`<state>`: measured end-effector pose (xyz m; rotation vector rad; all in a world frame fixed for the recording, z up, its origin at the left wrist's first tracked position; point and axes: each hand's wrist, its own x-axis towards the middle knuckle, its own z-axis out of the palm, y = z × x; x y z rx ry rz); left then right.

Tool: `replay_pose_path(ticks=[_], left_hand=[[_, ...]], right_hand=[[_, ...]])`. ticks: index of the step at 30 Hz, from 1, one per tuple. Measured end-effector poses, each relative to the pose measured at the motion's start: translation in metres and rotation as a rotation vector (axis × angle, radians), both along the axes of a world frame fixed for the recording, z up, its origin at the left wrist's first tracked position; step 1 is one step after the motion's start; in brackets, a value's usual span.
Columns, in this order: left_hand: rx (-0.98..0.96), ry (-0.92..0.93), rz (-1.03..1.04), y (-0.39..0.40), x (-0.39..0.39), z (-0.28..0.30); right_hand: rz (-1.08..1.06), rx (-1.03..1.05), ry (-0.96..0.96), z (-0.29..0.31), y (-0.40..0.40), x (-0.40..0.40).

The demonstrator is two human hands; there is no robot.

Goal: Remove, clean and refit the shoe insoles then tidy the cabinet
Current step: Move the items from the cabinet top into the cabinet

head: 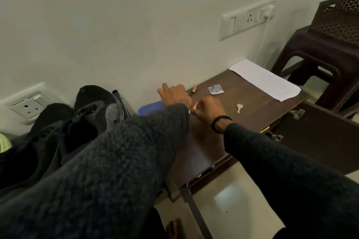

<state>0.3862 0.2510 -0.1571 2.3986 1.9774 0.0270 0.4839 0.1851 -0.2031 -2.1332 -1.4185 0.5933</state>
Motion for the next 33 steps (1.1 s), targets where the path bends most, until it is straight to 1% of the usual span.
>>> replay_pose_path(ticks=[4,7,9,15,20,24,27,30,33], left_hand=[[-0.038,0.031,0.04,0.038,0.001,-0.001],[-0.087,-0.019,0.092,0.054,-0.003,-0.011],[-0.112,-0.057,0.09,0.062,-0.007,-0.019],[-0.173,-0.025,0.099,0.068,-0.016,-0.024],[-0.245,-0.08,0.113,0.071,-0.019,-0.026],[-0.19,-0.086,0.13,0.067,-0.012,-0.033],[-0.159,-0.113,0.165,0.064,-0.01,-0.036],[-0.13,-0.193,0.196,0.063,-0.008,-0.031],[-0.105,-0.305,0.211,0.055,-0.01,-0.013]], right_hand=[[-0.096,0.05,0.027,-0.019,0.019,-0.02],[-0.095,0.049,0.032,-0.026,0.026,-0.032],[-0.071,0.016,0.003,-0.028,0.029,-0.041],[-0.039,-0.144,0.022,-0.032,0.036,-0.055],[0.007,-0.199,-0.011,-0.024,0.036,-0.057],[0.007,-0.223,0.009,-0.023,0.027,-0.052],[-0.019,-0.198,0.029,-0.029,0.019,-0.05],[-0.059,-0.173,0.079,-0.028,0.013,-0.048],[-0.149,-0.159,0.183,-0.026,0.006,-0.046]])
